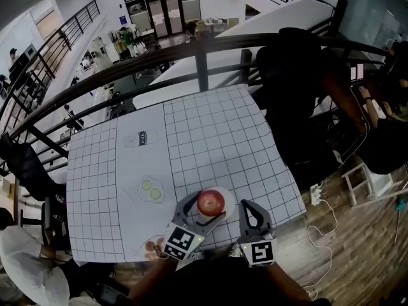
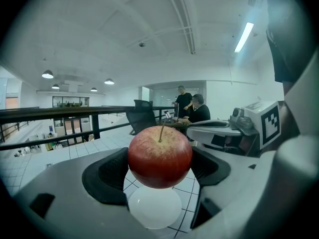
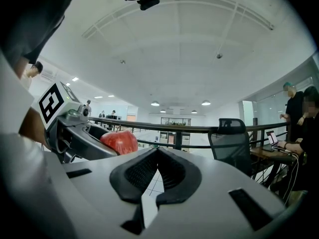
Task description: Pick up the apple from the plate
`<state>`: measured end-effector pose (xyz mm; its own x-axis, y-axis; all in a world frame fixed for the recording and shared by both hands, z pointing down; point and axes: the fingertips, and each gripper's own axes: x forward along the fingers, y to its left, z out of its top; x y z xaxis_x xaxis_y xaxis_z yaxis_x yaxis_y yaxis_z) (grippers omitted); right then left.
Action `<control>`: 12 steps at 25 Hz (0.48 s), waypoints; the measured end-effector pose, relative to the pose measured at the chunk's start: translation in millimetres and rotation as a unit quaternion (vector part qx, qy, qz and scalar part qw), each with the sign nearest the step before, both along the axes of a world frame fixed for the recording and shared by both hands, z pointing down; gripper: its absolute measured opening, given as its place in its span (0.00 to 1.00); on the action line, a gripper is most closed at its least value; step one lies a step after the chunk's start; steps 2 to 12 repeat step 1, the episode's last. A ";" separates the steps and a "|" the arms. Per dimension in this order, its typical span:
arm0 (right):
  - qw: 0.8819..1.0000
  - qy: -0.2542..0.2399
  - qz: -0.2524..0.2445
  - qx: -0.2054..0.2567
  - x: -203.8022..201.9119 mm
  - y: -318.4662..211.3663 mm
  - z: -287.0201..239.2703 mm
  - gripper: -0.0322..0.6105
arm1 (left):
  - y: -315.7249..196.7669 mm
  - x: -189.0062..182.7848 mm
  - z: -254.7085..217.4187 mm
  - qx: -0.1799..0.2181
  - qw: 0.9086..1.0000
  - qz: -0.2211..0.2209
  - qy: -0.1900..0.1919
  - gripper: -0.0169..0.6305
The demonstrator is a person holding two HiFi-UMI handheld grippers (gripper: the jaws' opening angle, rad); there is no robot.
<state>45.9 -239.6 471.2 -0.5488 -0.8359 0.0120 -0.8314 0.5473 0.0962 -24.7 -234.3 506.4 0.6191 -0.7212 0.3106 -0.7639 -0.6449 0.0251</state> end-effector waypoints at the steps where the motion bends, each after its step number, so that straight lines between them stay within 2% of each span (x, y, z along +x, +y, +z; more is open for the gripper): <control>1: 1.000 -0.002 0.001 0.000 0.0 -0.4 -0.7 0.09 | -0.2 0.0 0.2 0.000 1.000 0.000 0.000 0.63; 12: 1.000 -0.002 0.001 0.000 0.0 -0.4 -0.7 0.09 | -0.2 0.0 0.2 0.000 1.000 0.000 0.000 0.63</control>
